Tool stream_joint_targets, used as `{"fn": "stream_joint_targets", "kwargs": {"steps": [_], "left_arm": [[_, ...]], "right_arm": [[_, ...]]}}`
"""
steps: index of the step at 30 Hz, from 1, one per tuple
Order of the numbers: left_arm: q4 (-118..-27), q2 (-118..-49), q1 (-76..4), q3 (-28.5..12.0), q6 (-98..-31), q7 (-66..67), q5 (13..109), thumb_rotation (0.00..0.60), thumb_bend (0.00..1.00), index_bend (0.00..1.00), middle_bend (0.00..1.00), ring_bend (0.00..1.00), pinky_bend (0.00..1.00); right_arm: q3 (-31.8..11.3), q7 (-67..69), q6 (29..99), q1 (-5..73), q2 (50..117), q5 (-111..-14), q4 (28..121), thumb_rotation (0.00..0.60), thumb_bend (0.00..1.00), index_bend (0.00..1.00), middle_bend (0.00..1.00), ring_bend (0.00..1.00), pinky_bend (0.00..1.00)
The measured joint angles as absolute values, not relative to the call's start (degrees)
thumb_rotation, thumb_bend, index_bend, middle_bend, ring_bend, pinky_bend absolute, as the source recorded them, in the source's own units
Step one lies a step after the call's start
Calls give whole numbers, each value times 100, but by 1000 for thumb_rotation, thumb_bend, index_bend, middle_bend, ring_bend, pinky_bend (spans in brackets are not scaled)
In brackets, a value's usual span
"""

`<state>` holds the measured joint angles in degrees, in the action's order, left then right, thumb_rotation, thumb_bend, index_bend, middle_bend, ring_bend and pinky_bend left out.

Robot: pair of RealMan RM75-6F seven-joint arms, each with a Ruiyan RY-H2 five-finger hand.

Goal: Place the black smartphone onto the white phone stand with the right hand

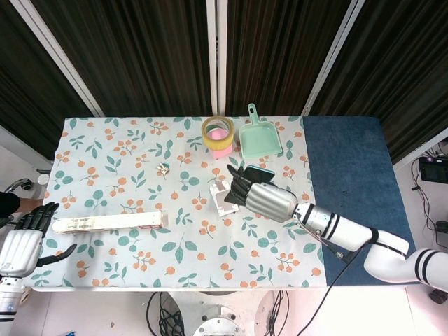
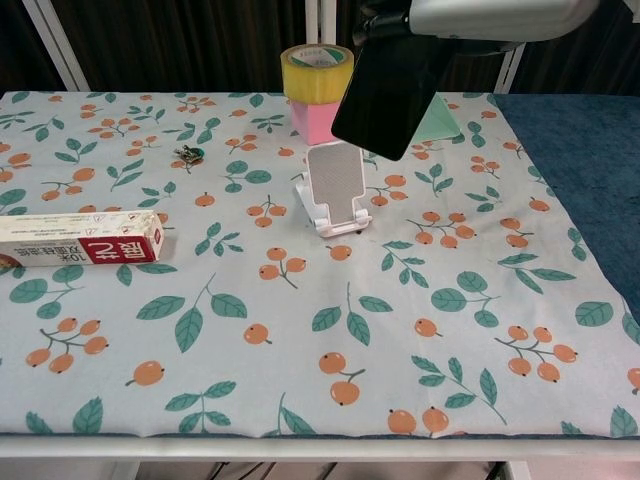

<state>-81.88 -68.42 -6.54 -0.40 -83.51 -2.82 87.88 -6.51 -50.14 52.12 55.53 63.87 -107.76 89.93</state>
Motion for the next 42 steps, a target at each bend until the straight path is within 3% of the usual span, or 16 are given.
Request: {"fn": "stream_joint_targets", "kwargs": {"steps": [8,17,26,42], "left_arm": [[-8058,-6891,-635,-42,-8302,-388,8715,179,130,41,80,91,186],[-7913,-6961,-658,-64,-8244,-502,8674,179,130,41,80,91,186],[-7751,-7036,-645,-86,-8251,-604,8636,181,130,41,80,91,186],[-7691,-7039,-617,-65,-8246,-650,8629,181,130,41,80,91,186]], "right_arm": [[-285,-4012,4865,6654,6362,-12044,8191,600,377,619,381,390,0],[257,-2569,5377,7394,6771,-12982,6720,600,376,588,348,355,0],[447,-2219,5860,7536,7422,-13054,5762,600,377,558,338,341,0],[673,-2254,6134,7499,7874,-12913,5347,600,377,547,329,329,0]]}}
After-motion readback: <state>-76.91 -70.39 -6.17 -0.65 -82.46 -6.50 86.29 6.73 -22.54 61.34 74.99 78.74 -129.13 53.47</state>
